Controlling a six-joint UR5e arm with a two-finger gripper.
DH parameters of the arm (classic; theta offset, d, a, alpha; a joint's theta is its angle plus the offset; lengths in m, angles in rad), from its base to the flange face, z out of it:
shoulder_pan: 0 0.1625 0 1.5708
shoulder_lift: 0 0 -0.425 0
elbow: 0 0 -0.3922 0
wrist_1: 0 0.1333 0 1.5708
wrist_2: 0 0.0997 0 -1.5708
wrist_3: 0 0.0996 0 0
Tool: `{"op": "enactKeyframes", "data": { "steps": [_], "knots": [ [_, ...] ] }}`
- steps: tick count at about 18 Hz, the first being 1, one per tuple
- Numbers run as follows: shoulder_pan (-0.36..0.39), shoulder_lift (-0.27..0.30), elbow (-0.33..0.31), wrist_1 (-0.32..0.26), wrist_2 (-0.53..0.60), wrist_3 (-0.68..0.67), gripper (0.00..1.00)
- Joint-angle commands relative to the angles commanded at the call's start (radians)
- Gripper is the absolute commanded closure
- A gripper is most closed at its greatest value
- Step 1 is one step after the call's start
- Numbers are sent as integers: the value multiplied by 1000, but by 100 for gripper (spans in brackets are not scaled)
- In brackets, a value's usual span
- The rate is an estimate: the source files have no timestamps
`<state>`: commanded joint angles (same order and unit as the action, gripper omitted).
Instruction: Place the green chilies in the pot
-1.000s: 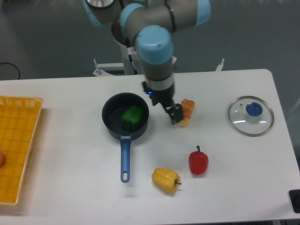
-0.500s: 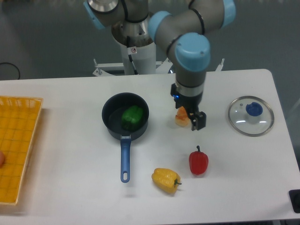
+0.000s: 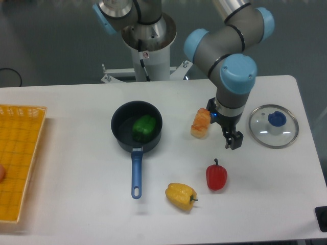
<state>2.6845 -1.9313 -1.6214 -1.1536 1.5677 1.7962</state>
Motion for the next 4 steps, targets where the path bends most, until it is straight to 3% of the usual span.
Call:
{"op": "enactKeyframes", "data": {
  "steps": [4],
  "knots": [
    [5, -3, -2, 0, 0, 2, 0]
  ]
}}
